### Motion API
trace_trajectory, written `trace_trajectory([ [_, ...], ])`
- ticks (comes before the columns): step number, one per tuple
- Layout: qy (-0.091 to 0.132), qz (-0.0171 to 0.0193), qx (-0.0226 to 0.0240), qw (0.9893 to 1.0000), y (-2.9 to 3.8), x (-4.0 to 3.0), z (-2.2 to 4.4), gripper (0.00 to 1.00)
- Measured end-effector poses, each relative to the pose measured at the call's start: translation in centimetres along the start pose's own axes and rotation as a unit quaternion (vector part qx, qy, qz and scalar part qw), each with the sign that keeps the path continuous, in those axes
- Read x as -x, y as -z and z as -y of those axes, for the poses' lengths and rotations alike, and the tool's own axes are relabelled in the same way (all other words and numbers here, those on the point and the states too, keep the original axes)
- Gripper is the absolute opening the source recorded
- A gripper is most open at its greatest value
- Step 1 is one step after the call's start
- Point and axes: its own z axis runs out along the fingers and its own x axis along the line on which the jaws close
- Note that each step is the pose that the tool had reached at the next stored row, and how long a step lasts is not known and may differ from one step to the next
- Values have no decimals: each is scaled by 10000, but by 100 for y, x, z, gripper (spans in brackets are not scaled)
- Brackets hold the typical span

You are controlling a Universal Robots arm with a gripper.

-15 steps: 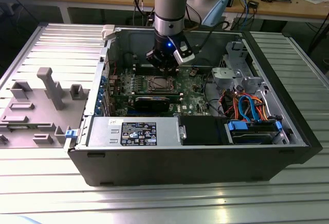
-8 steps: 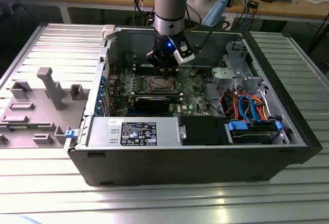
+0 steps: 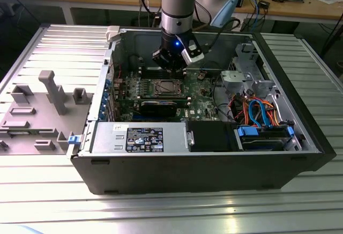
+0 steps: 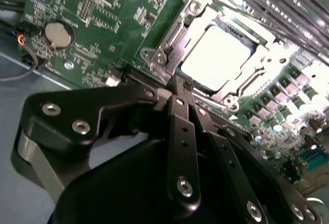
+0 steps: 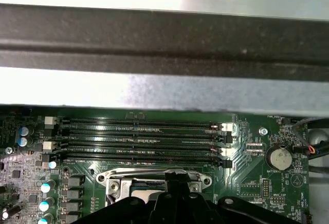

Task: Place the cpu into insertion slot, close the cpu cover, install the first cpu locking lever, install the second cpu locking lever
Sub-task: 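Install the second cpu locking lever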

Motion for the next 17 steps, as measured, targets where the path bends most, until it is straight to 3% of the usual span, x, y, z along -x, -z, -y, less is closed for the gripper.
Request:
trace_trajectory([
  [10,-31,3,-1,10000,-1,0,10,11],
  [17,-35,3,-1,10000,2,-2,55,11],
])
